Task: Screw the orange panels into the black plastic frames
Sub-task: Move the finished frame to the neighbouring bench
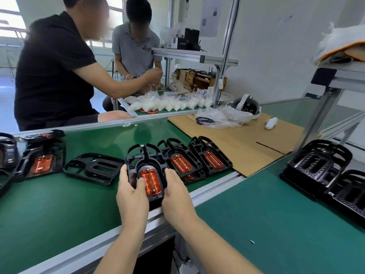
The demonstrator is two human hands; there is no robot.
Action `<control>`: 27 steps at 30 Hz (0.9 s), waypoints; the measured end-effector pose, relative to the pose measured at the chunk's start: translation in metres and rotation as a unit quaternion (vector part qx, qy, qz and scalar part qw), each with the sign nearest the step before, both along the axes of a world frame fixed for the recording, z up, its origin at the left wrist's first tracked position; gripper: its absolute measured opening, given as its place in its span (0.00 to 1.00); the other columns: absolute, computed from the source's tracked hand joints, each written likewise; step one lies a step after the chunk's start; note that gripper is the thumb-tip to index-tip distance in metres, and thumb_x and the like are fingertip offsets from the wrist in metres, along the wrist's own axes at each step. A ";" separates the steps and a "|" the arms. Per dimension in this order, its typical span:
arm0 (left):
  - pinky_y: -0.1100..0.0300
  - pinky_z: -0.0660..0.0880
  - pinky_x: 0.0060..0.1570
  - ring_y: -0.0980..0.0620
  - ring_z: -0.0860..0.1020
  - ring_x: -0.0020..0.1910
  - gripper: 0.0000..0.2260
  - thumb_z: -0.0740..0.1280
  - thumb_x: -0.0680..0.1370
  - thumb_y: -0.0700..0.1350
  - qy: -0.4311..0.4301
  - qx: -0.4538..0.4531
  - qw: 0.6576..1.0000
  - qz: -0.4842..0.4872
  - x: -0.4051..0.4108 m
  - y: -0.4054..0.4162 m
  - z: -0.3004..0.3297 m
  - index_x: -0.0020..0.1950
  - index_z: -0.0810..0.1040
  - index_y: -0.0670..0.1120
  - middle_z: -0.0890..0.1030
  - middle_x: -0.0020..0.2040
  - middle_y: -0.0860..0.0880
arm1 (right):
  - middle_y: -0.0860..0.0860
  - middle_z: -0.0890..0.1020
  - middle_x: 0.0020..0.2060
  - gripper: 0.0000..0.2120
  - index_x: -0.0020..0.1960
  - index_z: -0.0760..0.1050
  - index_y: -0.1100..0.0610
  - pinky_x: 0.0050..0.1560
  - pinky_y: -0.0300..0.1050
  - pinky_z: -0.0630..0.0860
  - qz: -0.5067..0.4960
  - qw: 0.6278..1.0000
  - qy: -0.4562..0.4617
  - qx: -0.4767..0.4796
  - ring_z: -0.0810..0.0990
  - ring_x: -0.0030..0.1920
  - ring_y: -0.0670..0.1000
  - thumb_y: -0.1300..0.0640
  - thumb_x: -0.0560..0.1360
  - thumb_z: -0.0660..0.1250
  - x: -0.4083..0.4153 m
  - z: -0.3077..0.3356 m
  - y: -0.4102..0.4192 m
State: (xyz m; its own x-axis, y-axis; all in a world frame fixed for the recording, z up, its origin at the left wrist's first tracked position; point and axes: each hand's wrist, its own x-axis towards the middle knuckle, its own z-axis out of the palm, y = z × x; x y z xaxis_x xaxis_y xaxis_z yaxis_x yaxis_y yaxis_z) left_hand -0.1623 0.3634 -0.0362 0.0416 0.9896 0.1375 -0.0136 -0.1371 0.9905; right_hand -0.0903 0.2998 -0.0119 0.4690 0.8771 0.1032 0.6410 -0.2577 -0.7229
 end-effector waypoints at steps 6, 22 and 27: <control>0.45 0.64 0.69 0.48 0.65 0.71 0.25 0.59 0.80 0.42 0.024 -0.020 0.999 0.029 0.008 0.011 -0.005 0.77 0.57 0.51 0.65 0.74 0.48 | 0.50 0.59 0.76 0.30 0.78 0.54 0.56 0.74 0.45 0.59 0.029 0.998 -0.057 -0.002 0.55 0.76 0.50 0.72 0.78 0.54 0.006 0.002 0.010; 0.46 0.66 0.66 0.44 0.68 0.68 0.22 0.58 0.81 0.38 0.120 -0.018 0.993 0.013 0.026 0.031 -0.007 0.75 0.64 0.50 0.54 0.78 0.54 | 0.52 0.40 0.78 0.39 0.78 0.47 0.46 0.72 0.51 0.61 -0.033 0.983 -0.125 -0.127 0.46 0.77 0.61 0.69 0.76 0.61 0.014 -0.020 0.013; 0.48 0.66 0.66 0.44 0.68 0.68 0.22 0.57 0.81 0.38 0.130 -0.018 0.991 0.020 0.028 0.039 -0.006 0.75 0.63 0.49 0.54 0.78 0.54 | 0.51 0.40 0.78 0.40 0.78 0.48 0.45 0.64 0.49 0.69 -0.031 0.985 -0.110 -0.130 0.47 0.76 0.62 0.69 0.76 0.62 0.016 -0.014 0.017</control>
State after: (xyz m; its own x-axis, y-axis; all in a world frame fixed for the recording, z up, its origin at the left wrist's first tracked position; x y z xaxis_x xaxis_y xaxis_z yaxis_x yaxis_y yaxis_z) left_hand -0.1344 0.4019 -0.0423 0.0315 0.9952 0.0922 0.2468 -0.0972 0.9642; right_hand -0.0747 0.3169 -0.0263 0.5144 0.8574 -0.0148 0.7522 -0.4594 -0.4723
